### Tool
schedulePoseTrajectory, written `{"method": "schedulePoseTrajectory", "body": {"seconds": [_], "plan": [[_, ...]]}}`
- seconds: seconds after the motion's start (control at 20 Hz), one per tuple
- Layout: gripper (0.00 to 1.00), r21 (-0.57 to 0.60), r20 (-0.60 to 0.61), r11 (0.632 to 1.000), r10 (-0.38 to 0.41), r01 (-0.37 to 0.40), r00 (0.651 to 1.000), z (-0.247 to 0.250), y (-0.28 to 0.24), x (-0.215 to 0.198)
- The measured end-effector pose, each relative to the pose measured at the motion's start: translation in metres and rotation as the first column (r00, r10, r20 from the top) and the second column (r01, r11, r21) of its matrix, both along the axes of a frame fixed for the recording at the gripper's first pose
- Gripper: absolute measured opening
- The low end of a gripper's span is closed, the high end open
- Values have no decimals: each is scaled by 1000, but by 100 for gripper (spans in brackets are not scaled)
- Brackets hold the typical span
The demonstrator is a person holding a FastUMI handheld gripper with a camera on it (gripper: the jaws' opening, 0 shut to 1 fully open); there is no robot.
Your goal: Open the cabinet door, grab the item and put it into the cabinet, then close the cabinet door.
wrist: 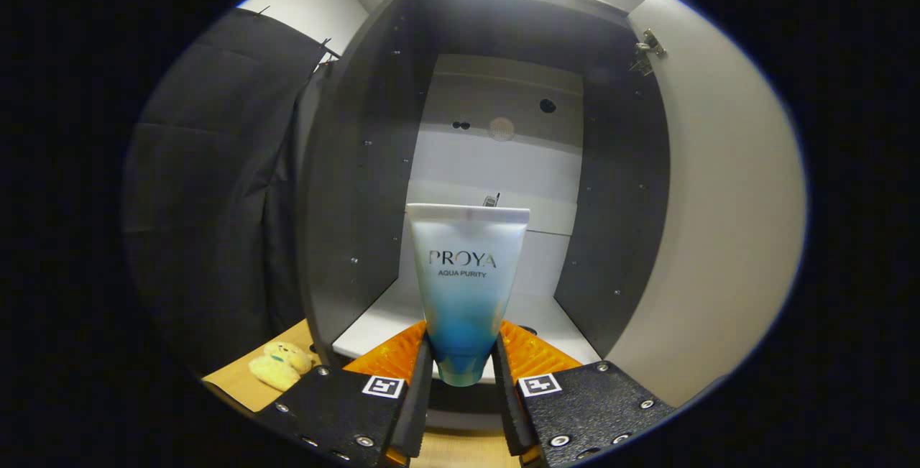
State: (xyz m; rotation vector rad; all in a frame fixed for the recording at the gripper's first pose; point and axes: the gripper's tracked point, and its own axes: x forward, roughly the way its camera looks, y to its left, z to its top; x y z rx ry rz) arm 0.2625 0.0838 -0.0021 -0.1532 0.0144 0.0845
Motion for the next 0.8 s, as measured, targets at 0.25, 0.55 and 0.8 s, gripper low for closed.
{"method": "schedulePoseTrajectory", "body": {"seconds": [0.25,0.55,0.8], "plan": [[44,-20,-5,1000,-7,7,1000,-24,-3,88],[44,31,-138,999,10,-6,990,-81,-1,124],[46,51,-122,999,11,-4,992,-83,-2,127]]}}
